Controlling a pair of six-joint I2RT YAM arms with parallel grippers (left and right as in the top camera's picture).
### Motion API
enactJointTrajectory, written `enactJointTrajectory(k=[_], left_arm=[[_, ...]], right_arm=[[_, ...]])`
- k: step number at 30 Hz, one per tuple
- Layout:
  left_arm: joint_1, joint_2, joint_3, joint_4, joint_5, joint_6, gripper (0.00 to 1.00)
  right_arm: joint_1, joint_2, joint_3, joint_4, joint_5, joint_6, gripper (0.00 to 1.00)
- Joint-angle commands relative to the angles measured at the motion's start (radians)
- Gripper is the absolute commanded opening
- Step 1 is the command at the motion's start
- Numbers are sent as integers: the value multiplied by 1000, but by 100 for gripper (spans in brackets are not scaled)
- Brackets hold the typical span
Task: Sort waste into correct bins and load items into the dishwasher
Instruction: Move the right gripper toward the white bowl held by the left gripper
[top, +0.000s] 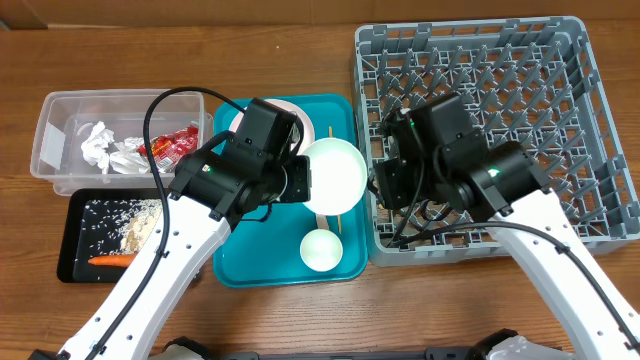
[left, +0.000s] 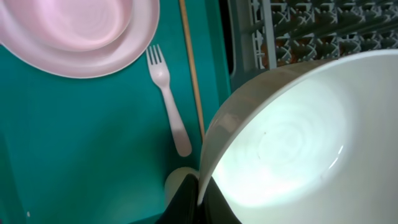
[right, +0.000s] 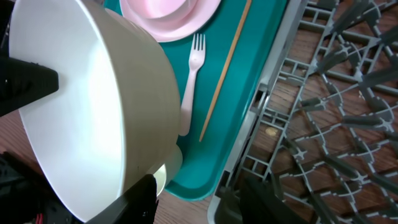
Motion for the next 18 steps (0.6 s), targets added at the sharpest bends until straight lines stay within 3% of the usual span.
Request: enactJointTrajectory(k=[1,10,18], left_arm=[[-5,-9,22,-3,-3,-6,4],[-5,27,21,-25,-111,-6,4],[-5,107,21,-24,-79,-6,4]], right_arm=[[46,4,25,15,-37,8,46],[64,3,26,-1,-48,8,47],[71,6,26,4,-51,8,47]])
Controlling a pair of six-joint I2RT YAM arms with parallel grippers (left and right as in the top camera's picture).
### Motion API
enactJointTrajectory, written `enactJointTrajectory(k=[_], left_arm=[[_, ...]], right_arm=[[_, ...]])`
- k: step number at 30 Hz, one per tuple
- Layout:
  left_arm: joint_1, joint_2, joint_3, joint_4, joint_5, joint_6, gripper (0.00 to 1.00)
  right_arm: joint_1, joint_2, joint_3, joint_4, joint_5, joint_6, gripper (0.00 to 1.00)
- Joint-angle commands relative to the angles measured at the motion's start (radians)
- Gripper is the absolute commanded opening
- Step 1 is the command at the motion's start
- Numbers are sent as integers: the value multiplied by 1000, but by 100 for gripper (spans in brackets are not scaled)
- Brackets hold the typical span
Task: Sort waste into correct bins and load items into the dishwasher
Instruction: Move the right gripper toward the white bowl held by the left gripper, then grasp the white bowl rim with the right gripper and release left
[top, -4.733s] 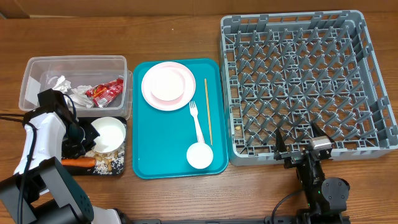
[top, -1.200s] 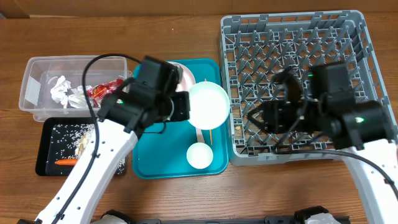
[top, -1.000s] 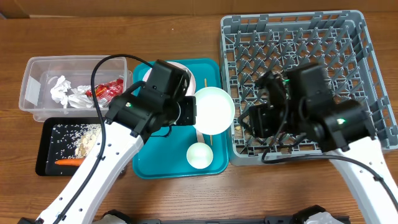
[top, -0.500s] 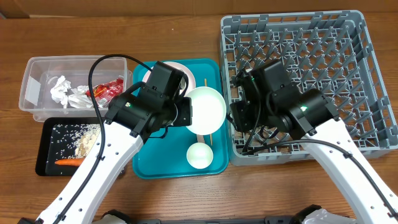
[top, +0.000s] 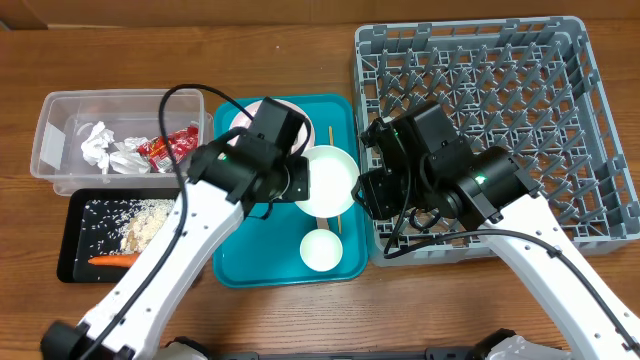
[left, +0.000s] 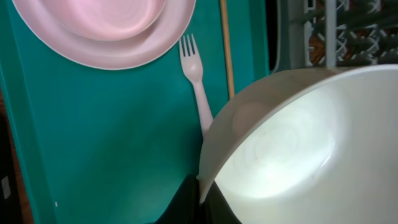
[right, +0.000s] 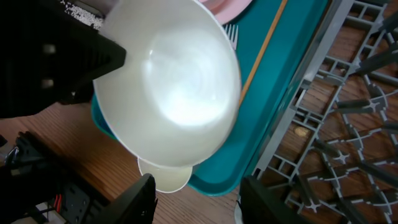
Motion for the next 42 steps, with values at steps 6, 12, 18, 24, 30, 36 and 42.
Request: enactJointTrajectory(k=[6,12,18,24,30,36,42], left_arm=[[-4,5,30,7,13,-6,4],[-4,-22,34,3,39,-2,4],[-9,-22,34,0,43,2,4],[-9,-22,34,-3,42,2,4],[-9,-22,34,1,68,2,4],[-9,-22,34,5,89,4,4],[-8,-22,34,1,92,5,4]], right_arm=[[8,41,24,23,-11,5,47],[8,109,19,61,-12,5,47],[8,130,19,94,-11,5,43],[8,132,19,93,-3,5,15],[8,133,19,97,-4,5,15],[8,143,-2,116,-3,5,11],[7,146,2,132,39,5,4]])
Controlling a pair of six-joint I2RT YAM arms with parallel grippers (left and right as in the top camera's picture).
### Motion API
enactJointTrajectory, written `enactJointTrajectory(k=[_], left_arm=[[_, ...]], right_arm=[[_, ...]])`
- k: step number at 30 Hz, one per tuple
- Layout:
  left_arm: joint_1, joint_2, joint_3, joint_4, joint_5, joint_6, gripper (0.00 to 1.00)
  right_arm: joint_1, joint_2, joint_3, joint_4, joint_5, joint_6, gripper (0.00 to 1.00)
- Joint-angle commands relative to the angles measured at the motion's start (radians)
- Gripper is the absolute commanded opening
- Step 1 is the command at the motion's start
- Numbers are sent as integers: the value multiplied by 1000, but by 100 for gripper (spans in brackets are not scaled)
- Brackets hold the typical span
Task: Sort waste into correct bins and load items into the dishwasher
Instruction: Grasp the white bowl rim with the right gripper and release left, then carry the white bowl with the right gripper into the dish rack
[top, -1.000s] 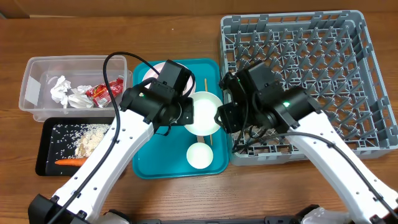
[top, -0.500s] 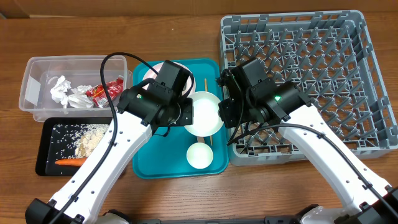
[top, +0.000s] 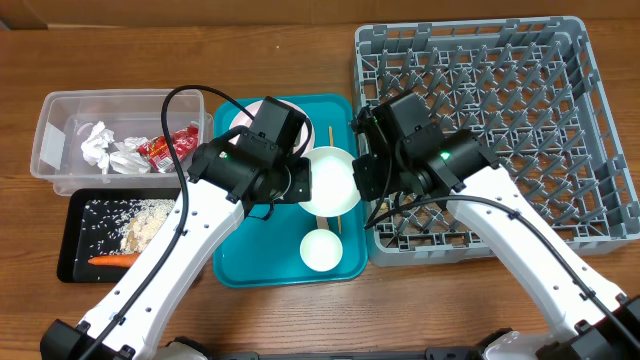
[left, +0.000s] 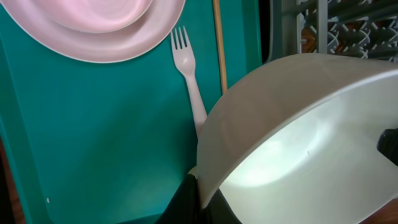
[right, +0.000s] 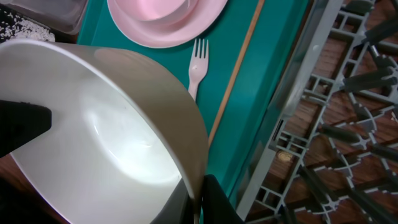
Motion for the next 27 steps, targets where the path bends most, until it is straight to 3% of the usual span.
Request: enactJointTrajectory(k=[1,5,10,14,16,20,23,27], left_arm=[[-7,-21,26,13,55,5,4],[-5,-21,32,18,85,5,4],[-5,-21,101,17,108,6,24],[-5,-21,172,10,107,26,51],[-5,-21,193,10,107,32,78],[-5,-19,196,2,99,32,100],[-5,-18,195,-14,80,32,100],[-5,-18,195,-24,76,31,100]], right_arm=[[14,0,6,19,3,-21,4],[12,0,9,49,135,-20,4],[12,0,9,129,280,-20,4],[12,0,9,202,462,-21,4],[10,0,9,242,577,-21,4],[-17,0,9,330,738,-63,4],[-61,5,8,391,746,-118,4],[-181,31,7,536,746,-295,4]])
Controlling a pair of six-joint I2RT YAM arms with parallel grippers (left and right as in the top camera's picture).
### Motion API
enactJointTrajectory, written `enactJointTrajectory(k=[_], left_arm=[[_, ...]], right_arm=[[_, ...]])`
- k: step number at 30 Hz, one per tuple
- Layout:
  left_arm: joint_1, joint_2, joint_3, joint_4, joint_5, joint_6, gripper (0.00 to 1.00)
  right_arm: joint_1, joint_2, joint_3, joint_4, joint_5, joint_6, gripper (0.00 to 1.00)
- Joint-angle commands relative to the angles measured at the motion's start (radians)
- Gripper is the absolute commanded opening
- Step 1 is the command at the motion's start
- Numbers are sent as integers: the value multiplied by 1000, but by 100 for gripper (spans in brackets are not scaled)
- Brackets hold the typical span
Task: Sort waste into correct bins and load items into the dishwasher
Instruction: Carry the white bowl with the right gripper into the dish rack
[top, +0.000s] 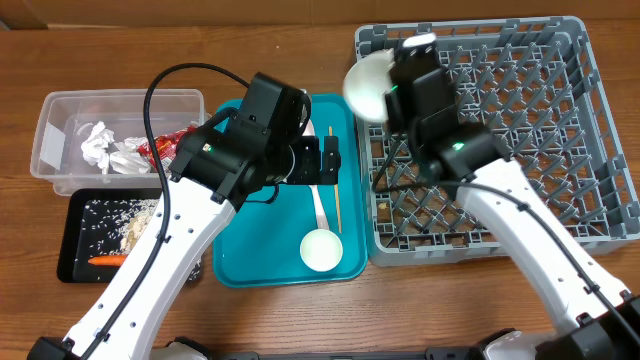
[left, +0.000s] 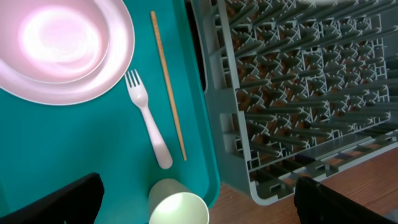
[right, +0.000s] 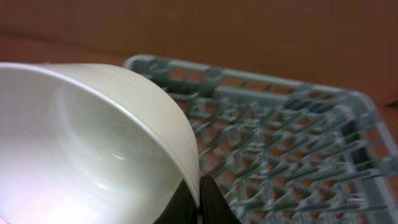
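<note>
The white bowl (top: 366, 84) hangs tilted over the far left corner of the grey dish rack (top: 520, 150), with my right gripper (top: 388, 92) shut on its rim. In the right wrist view the bowl (right: 93, 149) fills the left half, the rack (right: 280, 143) behind it. My left gripper (top: 317, 160) stands open above the teal tray (top: 235, 255), holding nothing. Below it lie a pink plate (left: 59, 46), a pink fork (left: 149, 127), a wooden chopstick (left: 168, 84) and a white cup (left: 179, 202).
A clear bin (top: 60, 110) with crumpled paper and a red wrapper stands at the far left. In front of it lies a black tray (top: 75, 260) holding rice and a carrot. The rack's pegs (left: 292, 93) stand close beside the tray's right edge.
My left gripper has let go of the bowl and now stands open over the tray. My right gripper, still shut on the rim, has moved the bowl from above the tray to the rack's far left corner.
My left gripper held the bowl over the tray while the right gripper stood open beside it. At the last earlier moment both grippers pinched the rim. Now only the right holds the bowl, over the rack, and the left is open.
</note>
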Motion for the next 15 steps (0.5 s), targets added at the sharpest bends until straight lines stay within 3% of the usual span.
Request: enactJointTrajectory(k=[1,8,15], left_arm=[[-5,-13,21,-3,-15,8,100],[-5,-13,21,-3,-15,8,100],[-5,-13,21,-4,-14,8,100]], right_arm=[[-102,30,7,100,57,-192,4],[-222,106,7,217,55,-368,4],[-215,231,7,302,110,-506,4]])
